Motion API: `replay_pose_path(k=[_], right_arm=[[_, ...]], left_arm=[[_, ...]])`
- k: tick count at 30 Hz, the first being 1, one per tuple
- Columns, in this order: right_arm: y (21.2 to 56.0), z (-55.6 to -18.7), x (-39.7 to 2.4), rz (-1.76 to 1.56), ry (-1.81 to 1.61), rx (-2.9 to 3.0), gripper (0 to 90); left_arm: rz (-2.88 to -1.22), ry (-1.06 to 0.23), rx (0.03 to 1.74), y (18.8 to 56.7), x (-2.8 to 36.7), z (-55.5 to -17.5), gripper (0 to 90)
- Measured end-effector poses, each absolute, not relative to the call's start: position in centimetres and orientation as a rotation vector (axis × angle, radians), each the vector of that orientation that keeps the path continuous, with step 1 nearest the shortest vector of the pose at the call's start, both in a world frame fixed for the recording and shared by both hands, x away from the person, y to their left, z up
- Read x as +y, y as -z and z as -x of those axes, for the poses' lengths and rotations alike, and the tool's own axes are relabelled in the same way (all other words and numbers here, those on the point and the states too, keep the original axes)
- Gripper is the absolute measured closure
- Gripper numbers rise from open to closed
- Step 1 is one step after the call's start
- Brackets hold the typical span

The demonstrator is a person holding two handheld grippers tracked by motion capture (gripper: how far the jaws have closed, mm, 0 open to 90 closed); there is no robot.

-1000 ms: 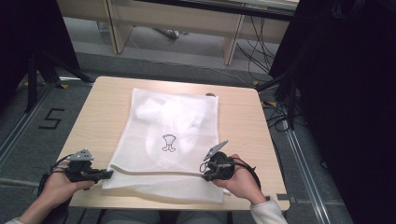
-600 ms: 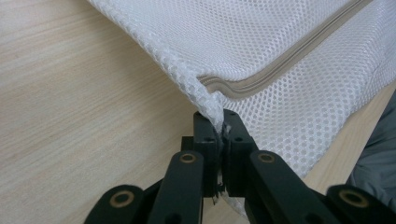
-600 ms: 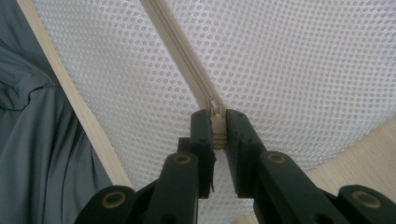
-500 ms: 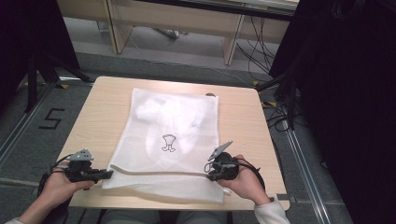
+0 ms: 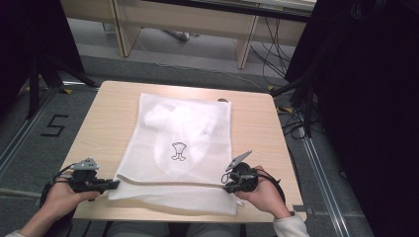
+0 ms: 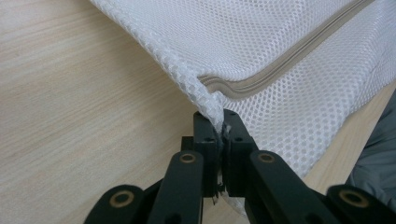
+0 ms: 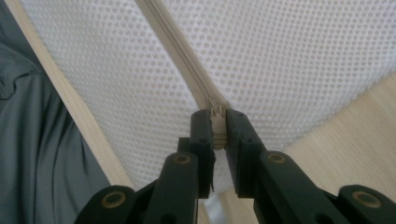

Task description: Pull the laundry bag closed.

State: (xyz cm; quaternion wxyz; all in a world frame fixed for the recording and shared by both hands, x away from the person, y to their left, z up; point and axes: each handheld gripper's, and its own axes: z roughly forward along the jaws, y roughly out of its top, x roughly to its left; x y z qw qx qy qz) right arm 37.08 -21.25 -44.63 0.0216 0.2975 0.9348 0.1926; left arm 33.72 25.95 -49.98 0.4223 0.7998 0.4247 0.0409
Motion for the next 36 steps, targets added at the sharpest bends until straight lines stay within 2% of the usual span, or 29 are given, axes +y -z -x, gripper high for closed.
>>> replay_pose_path(k=[28, 33, 36], right_arm=[[46.3, -37.0, -22.1, -0.988, -0.473, 2.915, 82.1], [46.4, -36.9, -22.3, -1.0, -0.512, 2.919, 81.5], [46.6, -36.8, -22.5, -1.002, -0.547, 2.925, 74.3]], left_arm=[[-2.016, -0.08, 1.078, 50.0, 26.1, -33.7, 85.3], [-2.017, -0.083, 1.08, 50.0, 26.0, -33.7, 82.9], [-2.005, -0.097, 1.093, 50.2, 25.8, -33.6, 76.4]])
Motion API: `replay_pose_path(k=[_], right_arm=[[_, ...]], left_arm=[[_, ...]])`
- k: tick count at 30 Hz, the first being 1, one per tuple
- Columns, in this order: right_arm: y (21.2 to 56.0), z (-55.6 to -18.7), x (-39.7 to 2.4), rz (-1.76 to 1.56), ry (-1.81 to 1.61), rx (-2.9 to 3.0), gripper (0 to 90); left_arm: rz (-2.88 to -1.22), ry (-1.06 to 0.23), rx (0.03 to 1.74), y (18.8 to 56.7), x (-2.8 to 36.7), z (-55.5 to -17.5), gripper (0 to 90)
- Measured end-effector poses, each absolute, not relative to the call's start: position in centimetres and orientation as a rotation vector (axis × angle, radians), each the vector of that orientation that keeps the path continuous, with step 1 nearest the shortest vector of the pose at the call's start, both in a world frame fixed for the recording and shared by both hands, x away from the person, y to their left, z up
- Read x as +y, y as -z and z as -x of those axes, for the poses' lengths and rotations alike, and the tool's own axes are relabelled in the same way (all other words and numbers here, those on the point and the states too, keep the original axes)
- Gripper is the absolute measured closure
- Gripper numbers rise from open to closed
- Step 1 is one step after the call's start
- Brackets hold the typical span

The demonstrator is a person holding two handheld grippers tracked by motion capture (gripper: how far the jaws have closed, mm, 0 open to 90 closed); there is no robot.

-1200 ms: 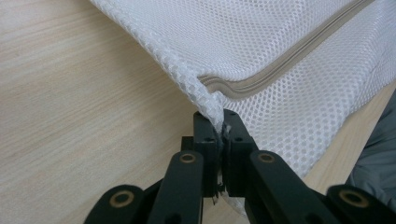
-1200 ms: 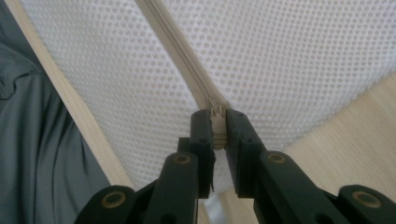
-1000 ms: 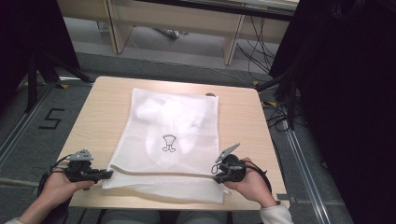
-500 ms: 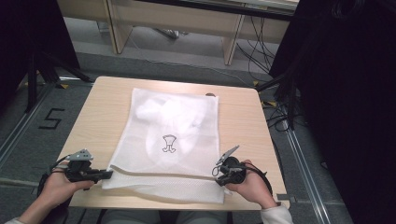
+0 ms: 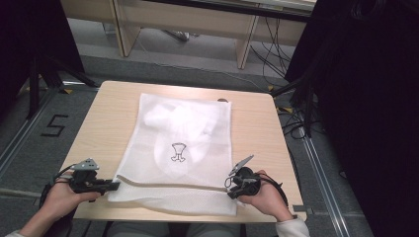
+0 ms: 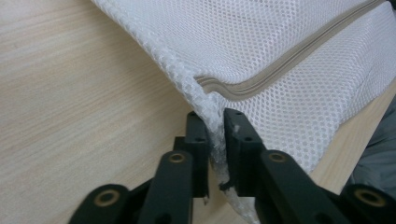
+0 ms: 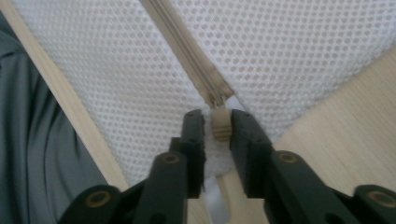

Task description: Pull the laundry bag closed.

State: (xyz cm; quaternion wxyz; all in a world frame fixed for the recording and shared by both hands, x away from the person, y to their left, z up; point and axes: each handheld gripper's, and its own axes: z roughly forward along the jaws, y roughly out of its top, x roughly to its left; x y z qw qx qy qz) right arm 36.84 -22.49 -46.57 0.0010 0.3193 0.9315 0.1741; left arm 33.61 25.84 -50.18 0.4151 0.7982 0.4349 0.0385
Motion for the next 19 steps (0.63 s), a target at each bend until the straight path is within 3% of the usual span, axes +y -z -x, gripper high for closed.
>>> replay_pose_path(k=[11, 19], right_arm=[[45.8, -37.1, -23.2, -1.092, -0.922, 2.656, 49.4], [45.6, -36.6, -23.7, -1.171, -1.024, 2.515, 44.2]], left_arm=[[-1.986, -0.262, 1.032, 49.7, 26.5, -33.6, 29.7], [-1.972, -0.283, 1.016, 49.6, 26.4, -33.6, 24.8]])
